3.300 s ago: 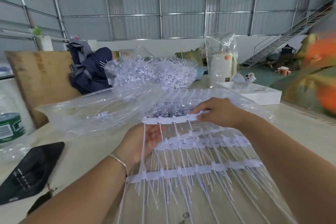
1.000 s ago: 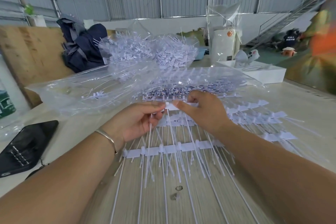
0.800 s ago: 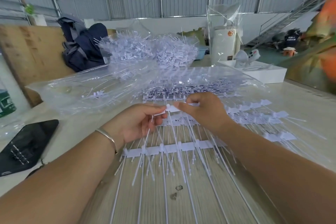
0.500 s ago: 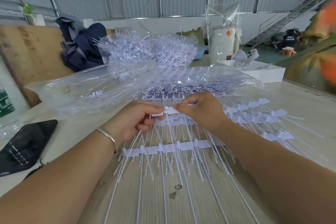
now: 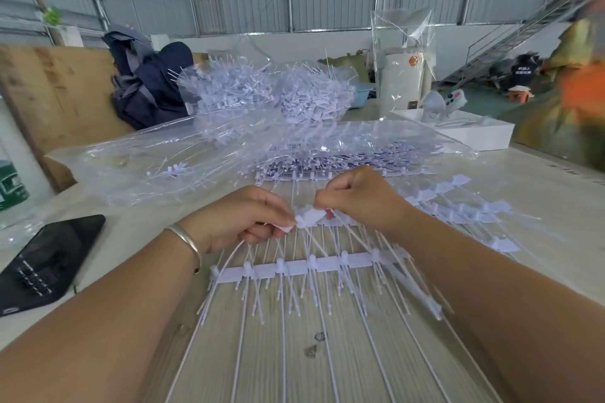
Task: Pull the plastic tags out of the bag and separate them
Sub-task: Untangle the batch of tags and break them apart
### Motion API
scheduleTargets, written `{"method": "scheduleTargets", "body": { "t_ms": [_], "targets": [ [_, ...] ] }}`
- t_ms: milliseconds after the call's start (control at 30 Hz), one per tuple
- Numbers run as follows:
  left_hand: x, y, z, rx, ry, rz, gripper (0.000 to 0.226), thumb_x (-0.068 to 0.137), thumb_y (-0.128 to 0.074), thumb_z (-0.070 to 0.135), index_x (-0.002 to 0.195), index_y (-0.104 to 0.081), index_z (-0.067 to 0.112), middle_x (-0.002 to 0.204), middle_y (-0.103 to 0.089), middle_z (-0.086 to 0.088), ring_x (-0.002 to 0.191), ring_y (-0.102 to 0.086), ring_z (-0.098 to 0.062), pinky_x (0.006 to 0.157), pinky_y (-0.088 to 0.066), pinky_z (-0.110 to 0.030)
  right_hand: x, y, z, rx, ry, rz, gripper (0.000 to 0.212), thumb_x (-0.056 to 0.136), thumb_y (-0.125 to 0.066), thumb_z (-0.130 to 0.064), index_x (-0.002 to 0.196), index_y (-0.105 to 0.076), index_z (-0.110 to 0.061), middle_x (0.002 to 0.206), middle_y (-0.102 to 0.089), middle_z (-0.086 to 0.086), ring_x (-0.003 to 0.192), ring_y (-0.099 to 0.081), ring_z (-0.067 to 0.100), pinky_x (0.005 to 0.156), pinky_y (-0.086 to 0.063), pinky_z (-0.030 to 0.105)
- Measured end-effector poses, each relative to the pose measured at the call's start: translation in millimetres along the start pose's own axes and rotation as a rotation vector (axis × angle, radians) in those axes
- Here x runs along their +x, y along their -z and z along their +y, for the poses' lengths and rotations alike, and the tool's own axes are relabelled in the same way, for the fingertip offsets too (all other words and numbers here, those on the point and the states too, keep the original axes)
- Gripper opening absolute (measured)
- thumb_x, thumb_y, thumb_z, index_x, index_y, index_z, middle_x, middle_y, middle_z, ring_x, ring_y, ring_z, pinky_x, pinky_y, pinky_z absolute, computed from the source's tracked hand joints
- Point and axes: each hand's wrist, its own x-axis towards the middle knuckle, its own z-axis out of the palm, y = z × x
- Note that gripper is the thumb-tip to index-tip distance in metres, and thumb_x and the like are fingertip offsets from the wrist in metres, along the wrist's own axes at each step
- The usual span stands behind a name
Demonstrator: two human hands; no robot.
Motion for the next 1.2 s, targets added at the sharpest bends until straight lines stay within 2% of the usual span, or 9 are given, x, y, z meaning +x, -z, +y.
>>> {"method": "scheduleTargets", "body": {
  "t_ms": [133, 333, 433, 500, 633, 700, 833, 1000, 1200],
  "targets": [
    [1, -5, 1, -0.074, 0.006, -0.012, 0.009, 0.077, -0.070, 0.008, 0.070, -0.074, 0.013, 0.059, -0.061, -0.006, 0.036, -0.028, -0.003, 0.035, -0.023, -0.012, 0, 12, 2, 0.042, -0.036, -0.038, 0.024, 0.075, -0.071, -0.022, 0.053, -0.067, -0.015, 0.043, -0.031, -0.004, 0.040, -0.024, 0.010, 0.039, -0.027, 0.014],
    [14, -20, 1, 0.651, -0.094, 0.429, 0.014, 0.081, -0.068, 0.014, 0.071, -0.071, 0.023, 0.056, -0.066, 0.013, 0.046, -0.052, 0.004, 0.041, -0.035, -0.011, 3, -4, 9, -0.027, 0.013, 0.018, 0.022, 0.072, -0.072, -0.017, 0.051, -0.066, -0.013, 0.044, -0.044, -0.001, 0.039, -0.031, 0.006, 0.042, -0.029, 0.014],
    [15, -8, -5, 0.740, -0.095, 0.730, 0.016, 0.088, -0.061, 0.017, 0.074, -0.064, 0.025, 0.077, -0.062, 0.010, 0.060, -0.056, -0.003, 0.047, -0.036, -0.016, 4, -1, 10, 0.034, 0.037, 0.072, 0.025, 0.073, -0.071, -0.017, 0.052, -0.065, -0.005, 0.037, -0.037, -0.006, 0.033, -0.026, 0.004, 0.039, -0.029, 0.012],
    [13, 5, -7, 0.626, -0.032, 0.803, 0.014, 0.092, -0.060, 0.018, 0.078, -0.063, 0.020, 0.076, -0.062, 0.005, 0.053, -0.055, -0.003, 0.041, -0.032, -0.012, 4, 3, 10, 0.063, 0.067, 0.123, 0.025, 0.075, -0.071, -0.016, 0.055, -0.065, -0.002, 0.036, -0.036, -0.005, 0.032, -0.023, 0.005, 0.038, -0.028, 0.012],
    [10, 1, -3, -0.190, -0.068, 0.510, 0.013, 0.089, -0.066, 0.008, 0.080, -0.058, 0.014, 0.051, -0.043, 0.006, 0.033, -0.030, -0.002, 0.032, -0.023, -0.014, 7, 3, 11, 0.002, 0.138, 0.205, 0.035, 0.082, -0.072, -0.037, 0.057, -0.063, -0.014, 0.041, -0.044, -0.012, 0.039, -0.040, 0.002, 0.050, -0.036, 0.012],
    [11, -7, 2, -0.353, -0.077, 0.416, 0.019, 0.085, -0.067, -0.001, 0.084, -0.055, 0.014, 0.047, -0.039, 0.009, 0.035, -0.026, -0.003, 0.032, -0.020, -0.014, 8, 0, 14, -0.138, 0.174, 0.211, 0.044, 0.085, -0.063, -0.048, 0.058, -0.049, -0.017, 0.052, -0.045, -0.010, 0.051, -0.044, 0.003, 0.059, -0.035, 0.020],
    [12, -10, 8, -0.620, 0.015, 0.339, 0.029, 0.085, -0.045, -0.015, 0.096, -0.050, 0.011, 0.044, -0.031, 0.007, 0.031, -0.022, -0.003, 0.030, -0.015, -0.014, 6, -5, 18, -0.323, 0.228, 0.172, 0.045, 0.088, -0.044, -0.060, 0.064, -0.035, -0.022, 0.058, -0.038, -0.003, 0.056, -0.040, 0.013, 0.058, -0.033, 0.031],
    [9, -15, 7, -0.742, 0.045, 0.217, 0.005, 0.085, -0.056, 0.005, 0.090, -0.058, 0.006, 0.055, -0.045, 0.003, 0.034, -0.028, -0.002, 0.029, -0.017, -0.011, 6, -5, 21, -0.365, 0.239, 0.162, 0.048, 0.086, -0.032, -0.066, 0.071, -0.039, -0.020, 0.063, -0.043, -0.002, 0.058, -0.042, 0.011, 0.059, -0.034, 0.030],
    [12, -18, 4, -0.685, 0.095, 0.215, 0.036, 0.089, -0.061, 0.034, 0.071, -0.077, 0.007, 0.055, -0.042, 0.004, 0.037, -0.032, -0.003, 0.028, -0.020, -0.012, 7, -6, 24, -0.401, 0.189, 0.140, 0.047, 0.083, -0.042, -0.069, 0.072, -0.041, -0.024, 0.065, -0.050, -0.004, 0.064, -0.049, 0.014, 0.064, -0.042, 0.033]
  ]
}}
